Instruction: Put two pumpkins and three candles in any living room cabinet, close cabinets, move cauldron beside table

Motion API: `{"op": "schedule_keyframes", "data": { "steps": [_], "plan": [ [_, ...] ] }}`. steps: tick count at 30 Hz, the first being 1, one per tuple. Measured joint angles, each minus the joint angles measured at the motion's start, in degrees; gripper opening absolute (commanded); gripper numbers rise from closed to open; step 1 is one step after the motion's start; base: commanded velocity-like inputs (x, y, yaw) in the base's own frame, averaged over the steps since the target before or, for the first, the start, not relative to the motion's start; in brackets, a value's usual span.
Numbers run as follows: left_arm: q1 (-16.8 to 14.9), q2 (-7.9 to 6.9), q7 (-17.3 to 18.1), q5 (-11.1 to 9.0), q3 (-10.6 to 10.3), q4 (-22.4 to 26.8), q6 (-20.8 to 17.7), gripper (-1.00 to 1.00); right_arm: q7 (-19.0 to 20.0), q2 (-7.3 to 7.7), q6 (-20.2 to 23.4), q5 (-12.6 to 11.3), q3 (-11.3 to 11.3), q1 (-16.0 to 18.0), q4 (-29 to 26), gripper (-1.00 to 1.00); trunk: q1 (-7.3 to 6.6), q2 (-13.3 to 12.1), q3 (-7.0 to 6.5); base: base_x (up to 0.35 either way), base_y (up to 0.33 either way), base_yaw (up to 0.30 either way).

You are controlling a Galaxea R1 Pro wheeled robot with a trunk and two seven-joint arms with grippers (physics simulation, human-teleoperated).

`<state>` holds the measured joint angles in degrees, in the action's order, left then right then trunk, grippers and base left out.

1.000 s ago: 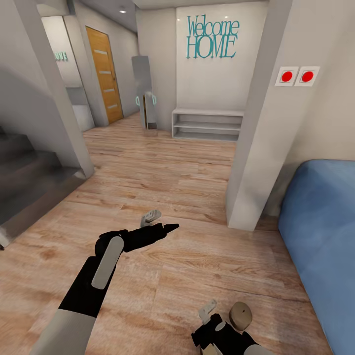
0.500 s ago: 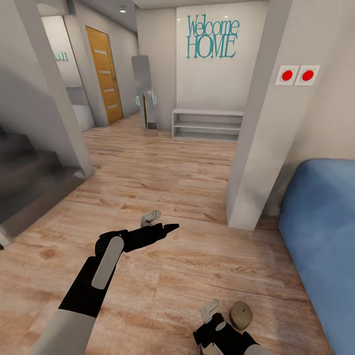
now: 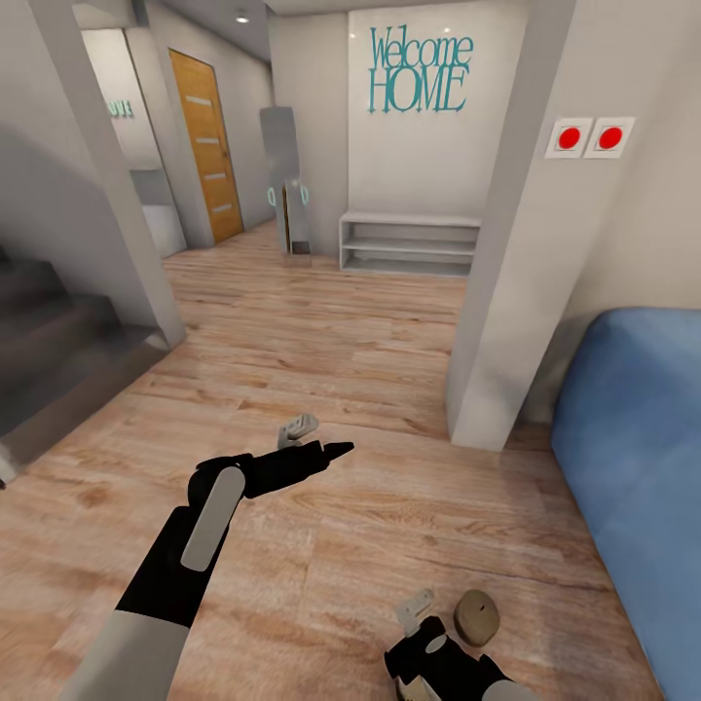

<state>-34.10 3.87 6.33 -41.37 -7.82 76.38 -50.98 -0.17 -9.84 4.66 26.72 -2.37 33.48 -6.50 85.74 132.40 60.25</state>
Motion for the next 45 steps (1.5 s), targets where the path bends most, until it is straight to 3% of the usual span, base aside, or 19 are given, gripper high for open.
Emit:
{"op": "schedule_keyframes", "data": {
  "steps": [27, 42, 45],
  "plan": [
    [0.0, 0.0, 0.0, 0.0, 0.0, 0.0, 0.0, 1.0, -1.61, 0.0, 0.08, -0.17, 0.05, 0.0, 0.0, 1.0, 5.93, 10.83, 4.85, 0.0, 0.0, 0.0],
    [0.0, 0.0, 0.0, 0.01, 0.0, 0.0, 0.0, 1.0, -2.6, -0.01, 0.2, -0.25, 0.06, 0.0, 0.05, 1.0, 6.33, 11.04, 8.17, 0.0, 0.0, 0.0],
    [0.0, 0.0, 0.0, -0.02, 0.0, -0.01, 0.0, 1.0, -3.69, 0.0, 0.22, -0.23, 0.06, 0.0, 0.01, 1.0, 6.32, 11.04, 8.17, 0.0, 0.0, 0.0]
  ]
}}
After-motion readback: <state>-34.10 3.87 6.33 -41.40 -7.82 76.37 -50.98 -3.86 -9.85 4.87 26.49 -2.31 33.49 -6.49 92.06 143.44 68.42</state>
